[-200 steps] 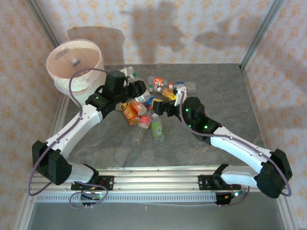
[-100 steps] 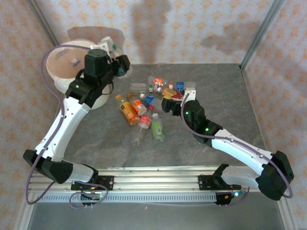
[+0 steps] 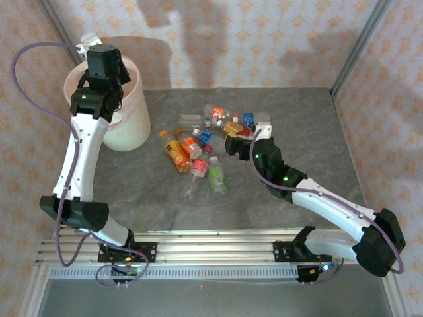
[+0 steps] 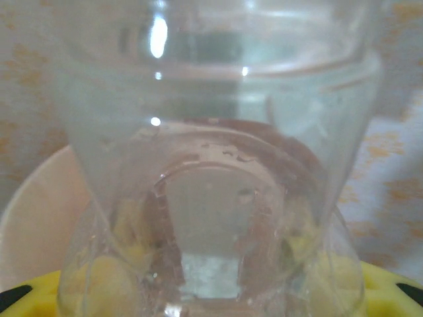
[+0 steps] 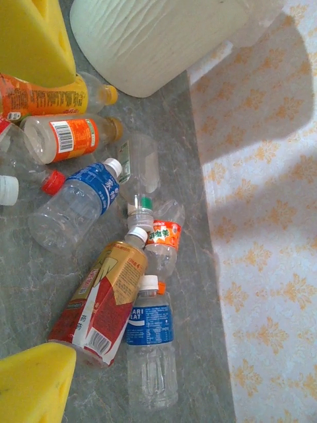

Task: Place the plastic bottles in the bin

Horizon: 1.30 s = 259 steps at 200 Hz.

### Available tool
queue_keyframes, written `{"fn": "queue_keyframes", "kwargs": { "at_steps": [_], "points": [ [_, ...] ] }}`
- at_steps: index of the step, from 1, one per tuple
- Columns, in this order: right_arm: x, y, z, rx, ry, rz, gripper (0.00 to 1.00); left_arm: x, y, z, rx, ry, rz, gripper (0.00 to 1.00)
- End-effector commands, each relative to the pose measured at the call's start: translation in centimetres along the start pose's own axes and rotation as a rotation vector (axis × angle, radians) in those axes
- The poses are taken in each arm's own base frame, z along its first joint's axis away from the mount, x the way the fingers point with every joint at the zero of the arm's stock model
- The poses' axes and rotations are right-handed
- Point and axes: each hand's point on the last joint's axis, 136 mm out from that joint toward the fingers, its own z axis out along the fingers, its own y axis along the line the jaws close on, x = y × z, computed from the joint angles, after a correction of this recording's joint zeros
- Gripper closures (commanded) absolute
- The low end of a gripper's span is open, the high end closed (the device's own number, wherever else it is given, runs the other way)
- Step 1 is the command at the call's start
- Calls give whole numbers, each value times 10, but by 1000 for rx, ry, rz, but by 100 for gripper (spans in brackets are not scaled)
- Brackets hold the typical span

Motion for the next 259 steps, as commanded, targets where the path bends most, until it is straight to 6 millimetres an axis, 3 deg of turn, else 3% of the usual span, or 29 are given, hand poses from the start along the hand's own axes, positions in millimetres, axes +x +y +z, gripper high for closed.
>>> {"fn": "queue_keyframes", "kwargs": {
  "at_steps": [1, 42, 86, 132, 138, 167, 234, 259],
  "points": [
    [-4, -3, -5, 15, -12, 9, 1, -20, 31, 0, -134, -54, 32, 50],
    [-2, -3, -6, 14, -2, 12, 1, -5, 56, 38, -240, -3, 76, 50],
    [-5, -4, -8, 20, -7, 56, 1, 26, 66, 82, -267, 114, 129, 49],
    [-2, -4, -10, 16, 13, 72, 1, 45, 99, 100, -488, 199, 180, 49],
    [-2, -4, -11, 15, 12, 72, 1, 57, 100, 111, -510, 227, 199, 49],
    [-3, -6, -13, 20, 6, 71, 1, 68, 107, 121, -561, 253, 209, 48],
    [2, -12, -16, 38, 17, 72, 1, 58, 115, 119, -656, 230, 133, 17],
    [1, -13, -19, 41, 20, 78, 1, 56, 106, 118, -590, 240, 85, 14]
  ]
}}
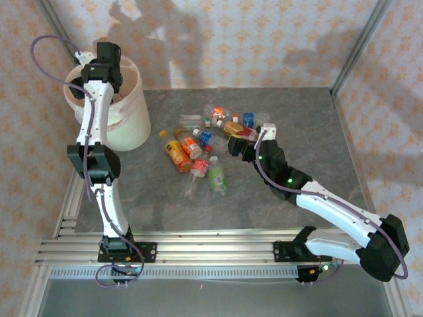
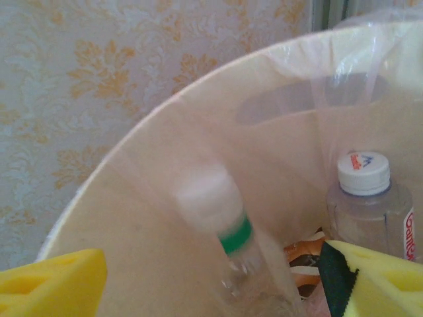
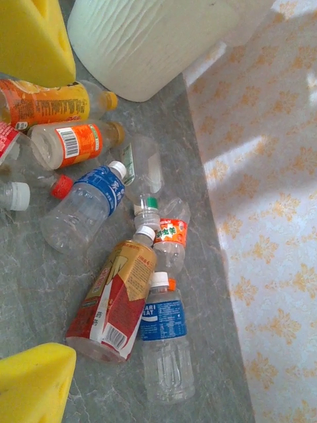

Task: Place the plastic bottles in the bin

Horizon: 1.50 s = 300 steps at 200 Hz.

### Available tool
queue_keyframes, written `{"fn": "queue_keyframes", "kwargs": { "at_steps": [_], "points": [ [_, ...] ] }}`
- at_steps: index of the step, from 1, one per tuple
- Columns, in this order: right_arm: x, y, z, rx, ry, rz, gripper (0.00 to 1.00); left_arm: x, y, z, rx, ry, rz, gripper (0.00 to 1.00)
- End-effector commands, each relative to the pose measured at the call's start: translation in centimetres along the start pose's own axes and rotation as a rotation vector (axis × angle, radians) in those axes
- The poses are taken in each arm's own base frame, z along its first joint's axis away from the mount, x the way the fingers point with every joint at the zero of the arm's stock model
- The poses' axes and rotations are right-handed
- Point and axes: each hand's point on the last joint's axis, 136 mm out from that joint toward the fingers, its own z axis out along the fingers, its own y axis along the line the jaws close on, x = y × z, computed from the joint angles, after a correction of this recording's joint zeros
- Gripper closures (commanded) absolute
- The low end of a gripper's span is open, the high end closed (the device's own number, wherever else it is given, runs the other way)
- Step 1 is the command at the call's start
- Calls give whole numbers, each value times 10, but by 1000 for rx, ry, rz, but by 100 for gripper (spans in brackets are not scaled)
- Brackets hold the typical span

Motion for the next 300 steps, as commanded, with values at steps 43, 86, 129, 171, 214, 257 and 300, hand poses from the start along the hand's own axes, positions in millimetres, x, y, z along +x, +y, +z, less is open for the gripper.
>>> {"fn": "queue_keyframes", "kwargs": {
  "at_steps": [43, 86, 129, 171, 214, 257, 300],
  "points": [
    [4, -13, -7, 51, -1, 8, 1, -15, 9, -30, 135, 20, -146, 9],
    [5, -19, -4, 89, -8, 9, 1, -21, -15, -65, 409, 67, -237, 6],
    [10, -32, 0, 168, 2, 16, 1, -28, -42, -127, 712, 31, -265, 0],
    [25, -37, 6, 210, 83, -1, 1, -18, -60, -191, 992, 14, -262, 0],
    [62, -23, 11, 134, 250, -3, 1, 13, -68, -267, 1247, 42, -181, 0],
    [104, -14, 21, 77, 376, 71, 1, 66, -69, -294, 1356, 120, -110, 0],
    [124, -6, 30, 42, 451, 38, 0, 141, -71, -269, 1242, 282, -93, 0]
  ]
}}
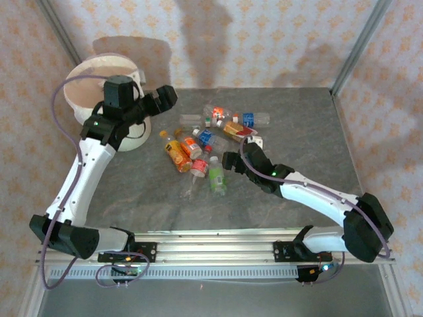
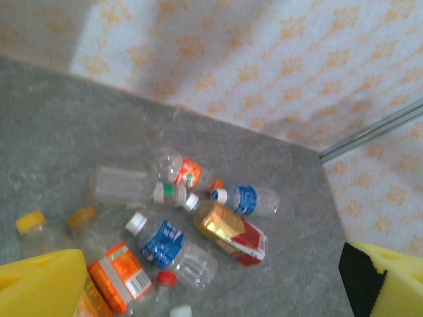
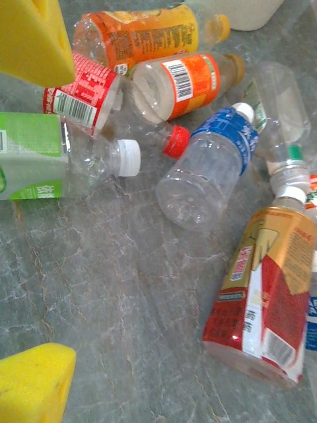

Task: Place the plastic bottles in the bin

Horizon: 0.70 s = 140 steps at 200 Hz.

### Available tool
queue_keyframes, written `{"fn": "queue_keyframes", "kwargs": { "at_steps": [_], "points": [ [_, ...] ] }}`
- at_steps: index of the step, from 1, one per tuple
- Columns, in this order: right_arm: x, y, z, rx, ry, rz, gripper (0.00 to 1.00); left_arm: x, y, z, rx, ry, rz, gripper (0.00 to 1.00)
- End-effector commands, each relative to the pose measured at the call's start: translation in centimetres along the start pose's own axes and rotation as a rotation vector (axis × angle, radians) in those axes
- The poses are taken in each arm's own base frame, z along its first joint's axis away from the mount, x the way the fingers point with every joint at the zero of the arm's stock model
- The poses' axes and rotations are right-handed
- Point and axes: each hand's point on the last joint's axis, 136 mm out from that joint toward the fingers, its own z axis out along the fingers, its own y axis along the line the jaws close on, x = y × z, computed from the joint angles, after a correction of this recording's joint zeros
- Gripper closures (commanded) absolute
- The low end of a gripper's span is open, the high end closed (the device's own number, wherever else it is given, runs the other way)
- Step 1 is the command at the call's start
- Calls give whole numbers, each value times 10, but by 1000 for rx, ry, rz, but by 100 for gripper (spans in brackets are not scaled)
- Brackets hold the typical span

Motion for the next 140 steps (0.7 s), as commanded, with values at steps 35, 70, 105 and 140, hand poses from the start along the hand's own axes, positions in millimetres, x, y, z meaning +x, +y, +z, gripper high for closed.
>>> {"fn": "queue_keyframes", "kwargs": {
  "at_steps": [35, 70, 105, 140],
  "points": [
    [50, 26, 23, -84, 238, -91, 0, 83, 43, 19, -154, 145, -133, 0],
    [83, 38, 24, -57, 304, -235, 0, 115, 70, 23, -250, 194, -174, 0],
    [97, 26, 28, 49, 303, -222, 4, 120, 77, 26, -282, 195, -186, 0],
    [114, 34, 29, 39, 331, -276, 6, 119, 78, 28, -299, 200, -179, 0]
  ]
}}
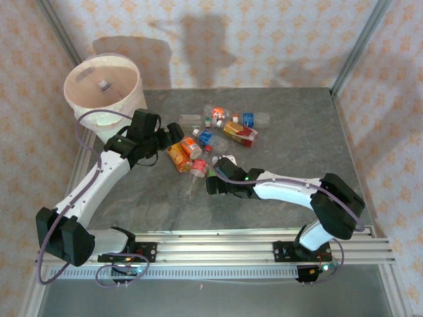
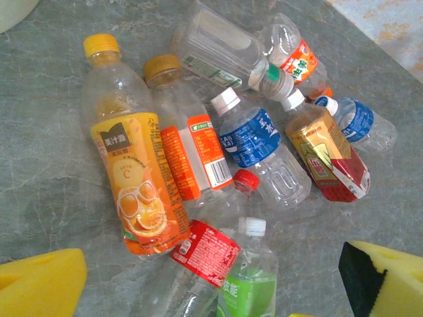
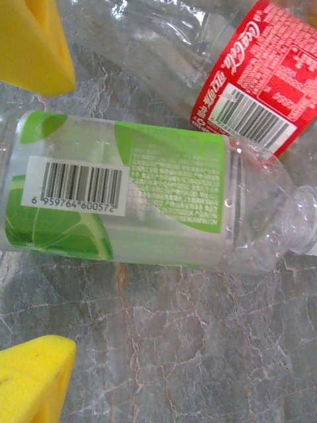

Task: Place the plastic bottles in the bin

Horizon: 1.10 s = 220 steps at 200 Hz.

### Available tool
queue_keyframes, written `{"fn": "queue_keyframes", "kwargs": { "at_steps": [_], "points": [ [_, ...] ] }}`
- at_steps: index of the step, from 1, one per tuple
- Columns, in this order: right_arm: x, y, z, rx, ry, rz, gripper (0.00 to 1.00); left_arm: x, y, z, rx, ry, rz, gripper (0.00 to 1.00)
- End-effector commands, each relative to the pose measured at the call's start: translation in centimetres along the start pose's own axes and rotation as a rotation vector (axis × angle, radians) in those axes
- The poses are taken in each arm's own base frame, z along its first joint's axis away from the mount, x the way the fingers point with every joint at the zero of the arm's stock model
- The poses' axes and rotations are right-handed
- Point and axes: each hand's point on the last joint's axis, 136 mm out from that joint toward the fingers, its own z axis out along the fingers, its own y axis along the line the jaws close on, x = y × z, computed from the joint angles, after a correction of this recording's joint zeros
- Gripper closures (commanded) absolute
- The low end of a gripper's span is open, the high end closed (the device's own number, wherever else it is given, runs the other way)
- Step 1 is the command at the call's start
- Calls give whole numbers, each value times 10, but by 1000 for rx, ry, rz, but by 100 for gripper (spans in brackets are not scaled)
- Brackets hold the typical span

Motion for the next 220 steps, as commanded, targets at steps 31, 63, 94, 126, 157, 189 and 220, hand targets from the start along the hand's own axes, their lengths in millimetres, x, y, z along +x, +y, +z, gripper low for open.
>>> {"fn": "queue_keyframes", "kwargs": {
  "at_steps": [31, 63, 94, 126, 157, 189, 220],
  "points": [
    [9, -9, 8, 127, 34, -37, 10, -4, 4, -1, -43, -22, -19, 0],
    [13, -10, 15, 141, 56, -42, 20, -4, 5, 1, -48, -26, -23, 0],
    [12, -12, 15, 152, 46, -45, 31, -2, 6, 3, -46, -16, -25, 0],
    [4, -12, 4, 137, -4, -35, 39, -1, 4, 3, -34, -12, -22, 0],
    [-14, -18, -17, 143, -101, -16, 46, -1, -2, 2, 5, -11, -22, 0],
    [-42, -14, -49, 103, -236, -33, 50, 0, -17, 1, 89, -7, -10, 0],
    [-72, 1, -82, 22, -370, -85, 51, 2, -38, -3, 196, 4, 20, 0]
  ]
}}
